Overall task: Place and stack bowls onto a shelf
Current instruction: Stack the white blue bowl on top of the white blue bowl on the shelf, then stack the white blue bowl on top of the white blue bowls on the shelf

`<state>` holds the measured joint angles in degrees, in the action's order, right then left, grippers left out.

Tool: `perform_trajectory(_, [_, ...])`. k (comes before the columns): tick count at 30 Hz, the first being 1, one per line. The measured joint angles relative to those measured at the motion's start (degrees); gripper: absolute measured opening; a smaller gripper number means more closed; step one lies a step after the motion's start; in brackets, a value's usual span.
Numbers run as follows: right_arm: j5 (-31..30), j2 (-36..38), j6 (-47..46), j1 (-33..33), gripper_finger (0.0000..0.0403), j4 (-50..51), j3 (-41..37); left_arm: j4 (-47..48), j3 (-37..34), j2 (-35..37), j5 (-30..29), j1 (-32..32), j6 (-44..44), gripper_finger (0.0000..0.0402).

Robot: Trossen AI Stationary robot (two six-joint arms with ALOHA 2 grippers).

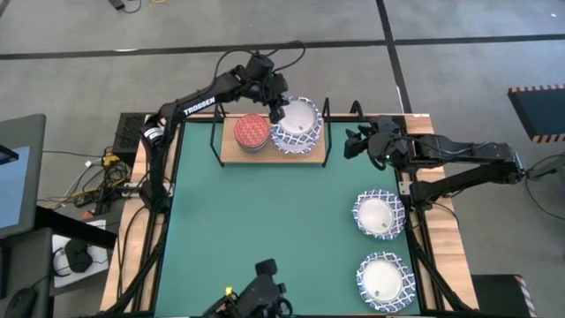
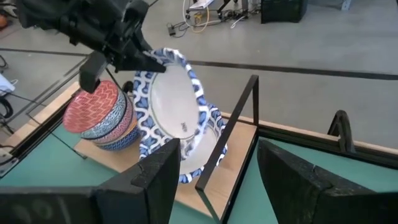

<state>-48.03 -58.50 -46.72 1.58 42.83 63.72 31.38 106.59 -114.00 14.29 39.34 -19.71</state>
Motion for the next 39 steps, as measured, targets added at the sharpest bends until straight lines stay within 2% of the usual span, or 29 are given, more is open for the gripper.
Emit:
perform_trajectory(5, [0.33,0.00,-0.02,-0.47,0.0240,0.00,0.00,0.35,0.00,-1.52,0.42,-0.78,3.72,0.0021])
perform_trajectory(11, [0.48,0.00,0.00,-1.41,0.0240,0.07,0.00,2.91,0.00,-2.38,-0.29,-1.24,8.77,0.0073])
perform_trajectory(21, [0.87,0.00,0.02,-1.14,0.0240,0.41,0.00,2.24,0.00,-2.38,-8.72,0.01,16.01,0.0186])
perform_trajectory(24, [2.09,-0.02,-0.21,-1.06,0.0240,1.05,0.00,1.78,0.02,-2.38,-10.51,0.74,16.44,0.0200])
perform_trajectory(28, [2.62,-0.02,-2.73,-1.07,0.0240,4.20,0.00,1.86,0.10,-2.96,-11.05,0.95,16.36,0.0200])
perform_trajectory(32, [5.46,-0.02,-6.26,-1.07,0.0240,8.65,0.00,3.16,0.08,-3.36,-8.44,0.03,17.66,0.0194])
perform_trajectory(36, [15.04,-0.22,-11.84,-1.49,0.0240,16.66,-1.32,7.78,4.52,-2.83,2.01,-0.77,21.70,0.0190])
perform_trajectory(39, [21.69,-0.67,-15.33,-2.89,0.0240,19.78,-3.75,12.14,9.76,-1.89,4.50,-1.81,21.41,0.0190])
